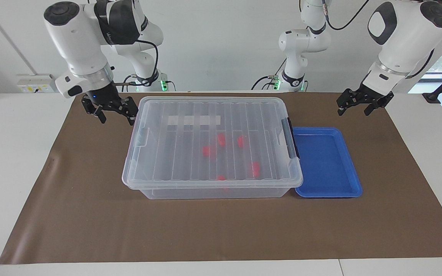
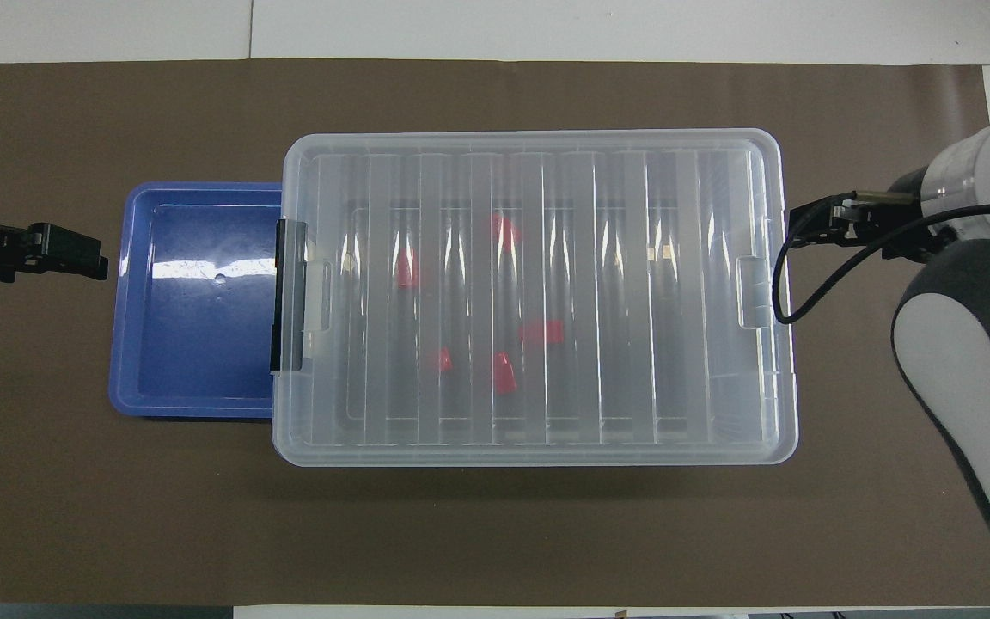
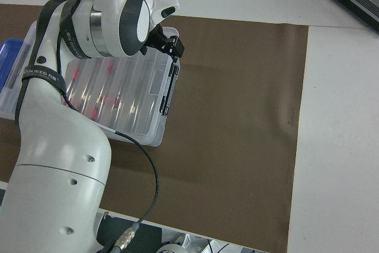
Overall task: Place red block in blue tray from box
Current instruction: 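Reach the right gripper to the clear lid's edge nearest it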
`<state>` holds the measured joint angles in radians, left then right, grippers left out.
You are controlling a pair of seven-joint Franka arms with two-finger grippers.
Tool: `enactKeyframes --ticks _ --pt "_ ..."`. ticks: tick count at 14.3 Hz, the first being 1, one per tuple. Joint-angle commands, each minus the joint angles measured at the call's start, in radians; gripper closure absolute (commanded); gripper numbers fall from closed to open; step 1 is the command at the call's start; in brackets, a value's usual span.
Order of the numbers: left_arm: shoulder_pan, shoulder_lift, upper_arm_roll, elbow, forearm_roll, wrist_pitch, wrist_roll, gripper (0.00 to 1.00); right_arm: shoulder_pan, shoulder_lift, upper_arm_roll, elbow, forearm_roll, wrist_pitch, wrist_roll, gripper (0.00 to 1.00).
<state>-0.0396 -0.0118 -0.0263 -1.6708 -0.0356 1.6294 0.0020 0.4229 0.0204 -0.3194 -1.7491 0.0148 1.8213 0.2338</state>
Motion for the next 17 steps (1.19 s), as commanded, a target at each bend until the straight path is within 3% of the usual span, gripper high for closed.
enactKeyframes --ticks 1,17 --pt "0.010 -0.011 -0.001 -0.010 -0.021 -0.006 0.015 0.00 -0.007 -0.007 -0.003 -0.099 0.013 0.084 0.006 0.00" --pt "0.010 -0.011 -0.001 -0.010 -0.020 -0.006 0.015 0.00 -0.019 -0.023 -0.003 -0.268 0.013 0.243 -0.016 0.00"
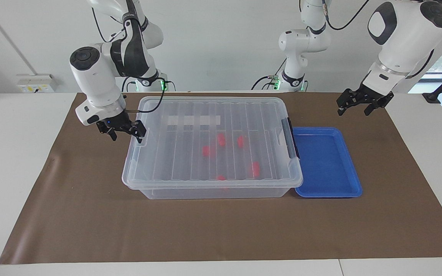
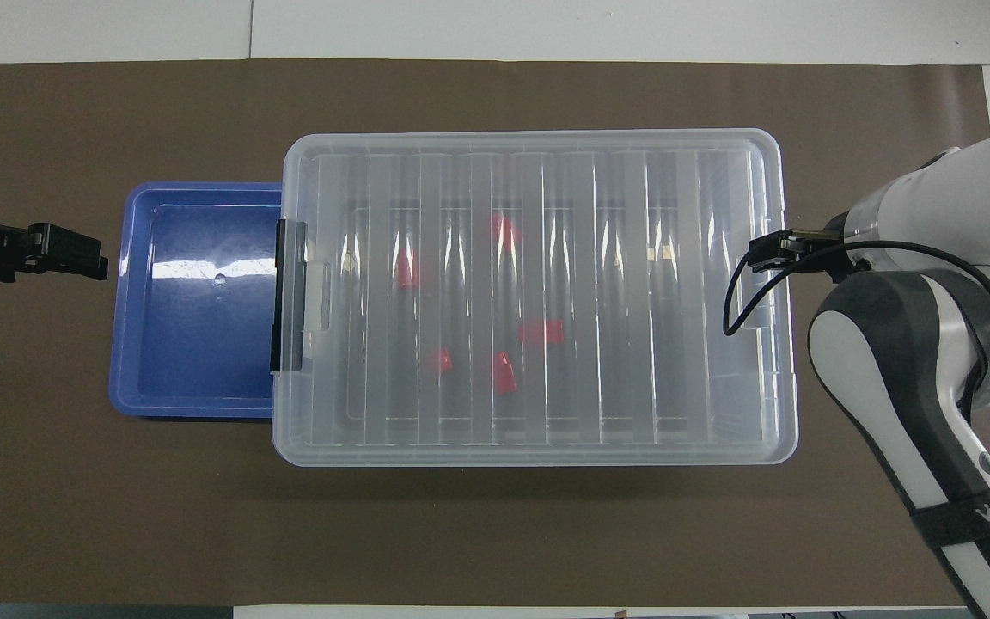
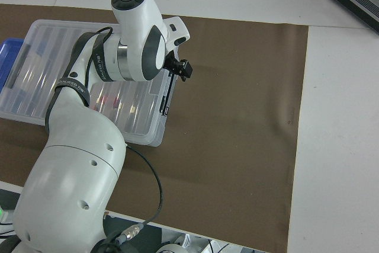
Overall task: Place red block in blue tray from box
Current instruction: 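Slide the clear lid away from the blue tray with the right gripper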
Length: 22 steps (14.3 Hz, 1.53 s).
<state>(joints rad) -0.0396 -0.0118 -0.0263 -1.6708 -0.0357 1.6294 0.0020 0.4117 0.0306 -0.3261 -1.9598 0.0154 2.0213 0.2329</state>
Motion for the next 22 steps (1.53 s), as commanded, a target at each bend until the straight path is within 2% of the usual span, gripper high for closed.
enactKeyframes --ticks 1,22 --pt "0.010 -0.011 -0.001 -0.010 -0.020 -0.006 0.015 0.00 -0.010 -0.031 0.004 -0.059 0.012 0.043 -0.017 0.00" --pt "0.010 -0.011 -0.001 -0.010 -0.020 -0.005 0.015 0.00 -0.243 -0.023 -0.005 -0.051 0.012 0.046 -0.448 0.00"
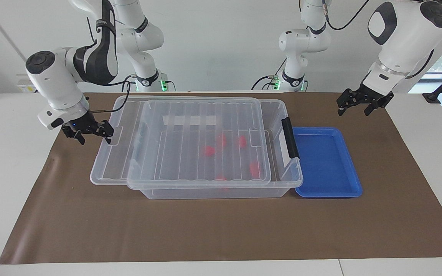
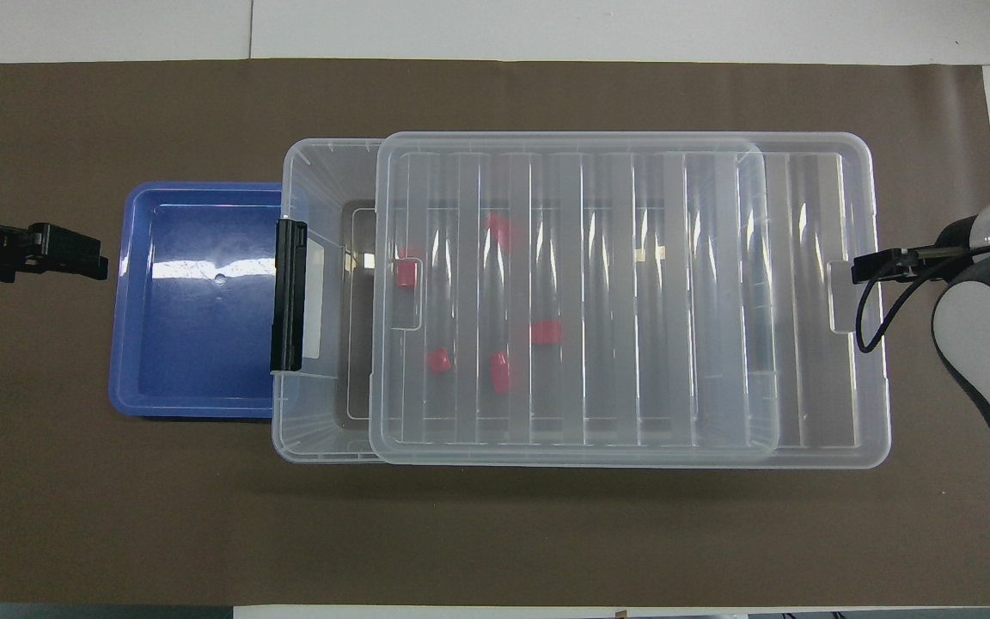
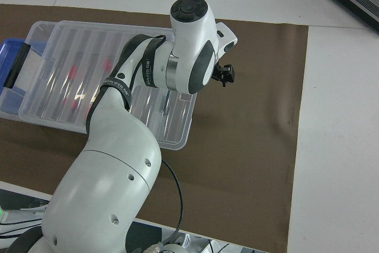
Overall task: Place red block in blue tray from box
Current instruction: 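Slide the clear lid away from the blue tray with the right gripper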
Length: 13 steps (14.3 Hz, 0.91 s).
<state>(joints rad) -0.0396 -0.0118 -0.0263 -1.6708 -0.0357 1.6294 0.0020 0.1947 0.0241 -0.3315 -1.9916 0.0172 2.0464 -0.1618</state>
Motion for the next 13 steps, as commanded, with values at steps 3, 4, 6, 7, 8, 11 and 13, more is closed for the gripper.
enactKeyframes --ticks 3,4,6,7,8,11,13 --pt "0.010 -0.011 -0.001 -0.010 -0.020 -0.006 0.015 0.00 -0.057 -0.016 -0.003 -0.018 0.010 0.021 -0.096 0.00" --pt "0.010 -0.011 -0.001 -0.010 -0.020 -0.006 0.015 0.00 -0.070 -0.016 -0.003 -0.016 0.010 0.021 -0.116 0.00" --pt "0.010 -0.011 -0.001 -0.010 -0.020 -0.006 0.015 0.00 -0.098 -0.016 -0.004 -0.015 0.009 0.023 -0.157 0.00" --pt "0.010 -0.011 -0.001 -0.010 -0.020 -0.006 0.015 0.00 -0.103 -0.015 -0.007 -0.015 0.009 0.028 -0.168 0.00" --pt "0.010 -0.011 -0.001 -0.010 -0.020 -0.006 0.015 0.00 -0.103 -0.015 -0.018 -0.015 0.009 0.028 -0.176 0.00" --pt "0.010 -0.011 -0.001 -0.010 -0.020 -0.006 0.015 0.00 -0.103 -0.015 -0.026 -0.015 0.007 0.034 -0.192 0.00" --pt "0.010 -0.011 -0.001 -0.010 -0.020 -0.006 0.015 0.00 -0.103 -0.015 -0.046 -0.015 0.007 0.034 -0.205 0.00"
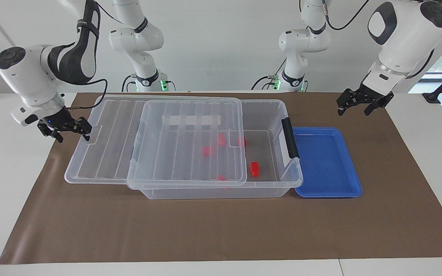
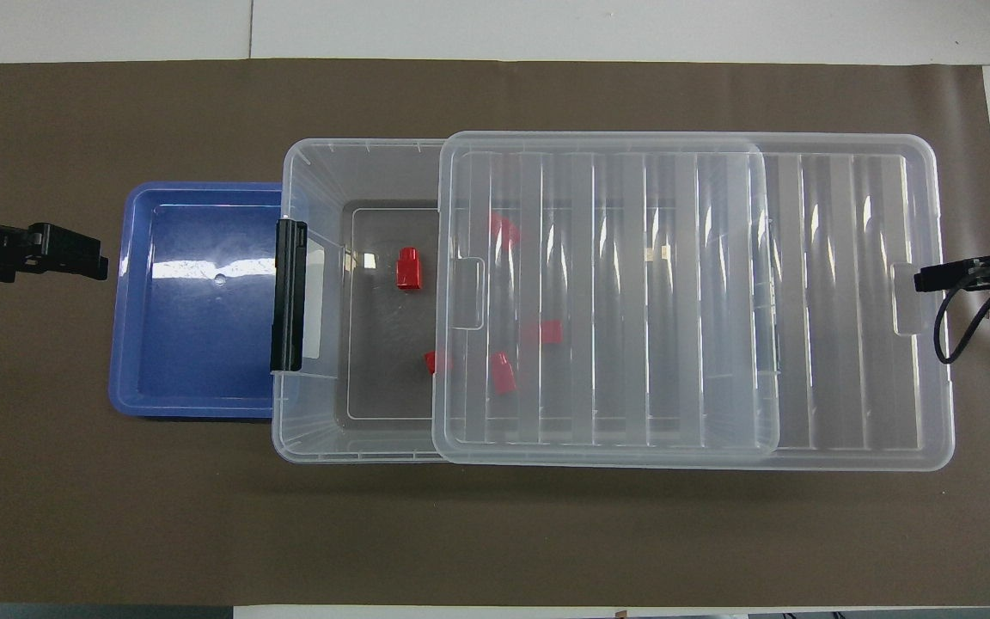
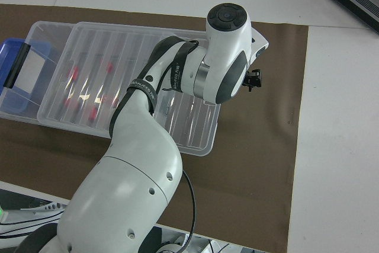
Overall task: Place red block in blue tray from box
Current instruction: 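Slide the clear lid away from the blue tray with the right gripper, then reach the left gripper into the opened box toward a red block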
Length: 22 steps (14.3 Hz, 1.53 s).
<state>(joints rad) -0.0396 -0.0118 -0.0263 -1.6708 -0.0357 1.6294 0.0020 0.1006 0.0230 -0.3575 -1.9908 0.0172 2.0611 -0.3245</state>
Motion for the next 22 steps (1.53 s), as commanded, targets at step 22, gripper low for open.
enactKeyframes --ticks 22 --pt "-0.270 -0.027 -0.033 -0.116 -0.015 0.202 -0.232 0.00 -0.007 -0.014 -0.090 -0.014 0.007 0.033 -0.168 0.00"
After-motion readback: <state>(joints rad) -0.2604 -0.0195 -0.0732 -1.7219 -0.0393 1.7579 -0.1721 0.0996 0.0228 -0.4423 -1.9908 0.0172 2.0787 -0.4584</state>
